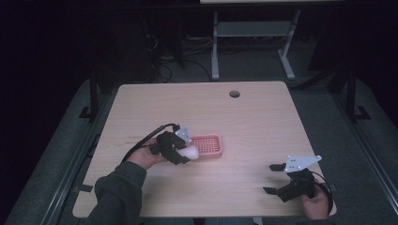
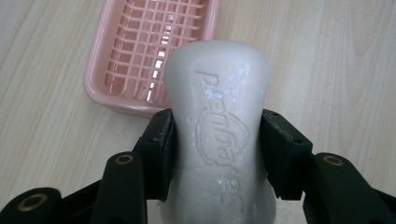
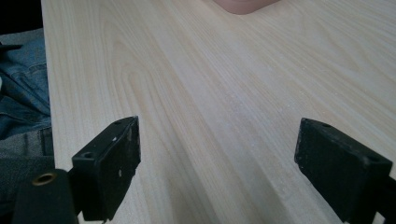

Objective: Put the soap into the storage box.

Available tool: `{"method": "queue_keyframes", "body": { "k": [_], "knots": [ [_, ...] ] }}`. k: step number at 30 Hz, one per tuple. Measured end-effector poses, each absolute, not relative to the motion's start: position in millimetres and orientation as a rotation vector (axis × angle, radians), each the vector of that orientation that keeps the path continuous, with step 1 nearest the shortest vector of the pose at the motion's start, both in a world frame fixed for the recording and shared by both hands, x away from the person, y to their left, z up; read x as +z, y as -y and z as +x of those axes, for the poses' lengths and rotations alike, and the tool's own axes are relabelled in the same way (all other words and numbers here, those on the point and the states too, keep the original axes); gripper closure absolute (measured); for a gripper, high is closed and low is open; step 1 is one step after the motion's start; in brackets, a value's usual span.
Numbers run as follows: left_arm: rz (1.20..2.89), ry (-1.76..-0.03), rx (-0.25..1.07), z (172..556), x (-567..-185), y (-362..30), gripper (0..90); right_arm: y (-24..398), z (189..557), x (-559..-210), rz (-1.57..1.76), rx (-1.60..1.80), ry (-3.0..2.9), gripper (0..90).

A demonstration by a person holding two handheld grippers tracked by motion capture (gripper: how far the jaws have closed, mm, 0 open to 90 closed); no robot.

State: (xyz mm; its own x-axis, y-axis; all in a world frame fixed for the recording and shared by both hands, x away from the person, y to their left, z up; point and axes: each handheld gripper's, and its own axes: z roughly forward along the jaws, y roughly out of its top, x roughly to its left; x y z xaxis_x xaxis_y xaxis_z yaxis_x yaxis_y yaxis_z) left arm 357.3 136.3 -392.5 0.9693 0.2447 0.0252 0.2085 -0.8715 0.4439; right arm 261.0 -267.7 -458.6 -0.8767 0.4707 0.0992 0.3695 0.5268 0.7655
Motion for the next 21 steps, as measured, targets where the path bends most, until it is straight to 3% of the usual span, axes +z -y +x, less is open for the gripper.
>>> {"method": "queue_keyframes", "body": {
  "k": [21],
  "knots": [
    [2.687, -0.283, 0.117, 376.2, -385.4, -115.1, 49.2, 269.5, 260.9, -458.4, 0.731, 1.288, -2.629, 14.0]
  ]
}}
